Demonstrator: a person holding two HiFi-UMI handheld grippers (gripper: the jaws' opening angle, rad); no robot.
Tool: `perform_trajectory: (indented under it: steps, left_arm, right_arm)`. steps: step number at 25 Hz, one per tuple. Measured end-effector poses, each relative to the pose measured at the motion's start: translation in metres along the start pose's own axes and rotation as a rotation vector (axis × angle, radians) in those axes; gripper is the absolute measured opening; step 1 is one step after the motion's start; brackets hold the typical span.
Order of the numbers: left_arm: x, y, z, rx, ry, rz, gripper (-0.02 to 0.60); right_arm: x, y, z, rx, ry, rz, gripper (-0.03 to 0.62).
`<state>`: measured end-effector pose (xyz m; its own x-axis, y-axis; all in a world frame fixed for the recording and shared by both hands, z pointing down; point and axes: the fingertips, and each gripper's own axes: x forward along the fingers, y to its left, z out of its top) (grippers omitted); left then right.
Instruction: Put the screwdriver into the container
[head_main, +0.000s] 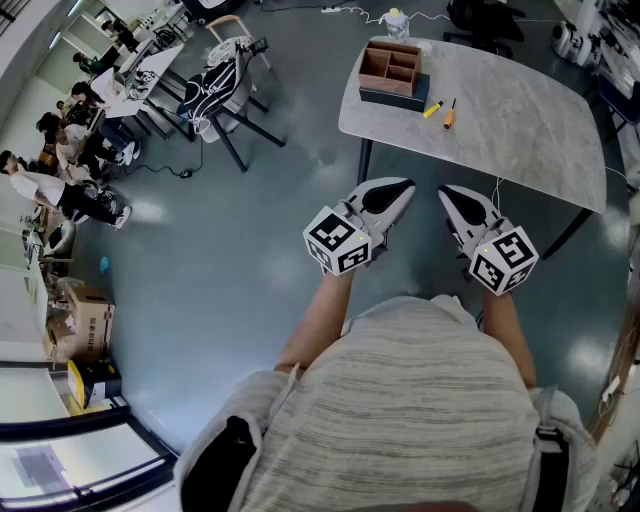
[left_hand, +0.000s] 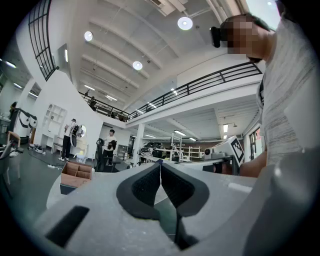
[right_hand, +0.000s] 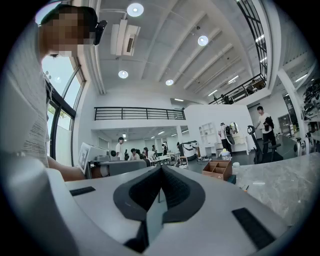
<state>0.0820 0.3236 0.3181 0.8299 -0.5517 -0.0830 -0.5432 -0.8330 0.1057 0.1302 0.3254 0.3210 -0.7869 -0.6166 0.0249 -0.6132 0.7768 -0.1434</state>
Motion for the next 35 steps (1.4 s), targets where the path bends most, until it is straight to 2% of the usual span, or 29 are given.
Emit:
perform_trajectory:
  steps: [18,24,35]
  left_arm:
    - [-0.023,0.013,-0.003,-0.026,-0.007,0.042,0.018]
    - [-0.022,0.012,-0.007,-0.039,-0.009,0.035,0.018]
    - [-0.019,0.010,-0.012,-0.047,0.002,0.013,0.018]
  right_arm:
    - [0.024,0.018,-0.008,-0.025,0.033,0.059,0.011]
    - [0.024,0.035,-0.010,-0.039,0.031,0.151,0.012]
    - [0.025,0.032,-0.013,-0.032,0.033,0.143,0.012]
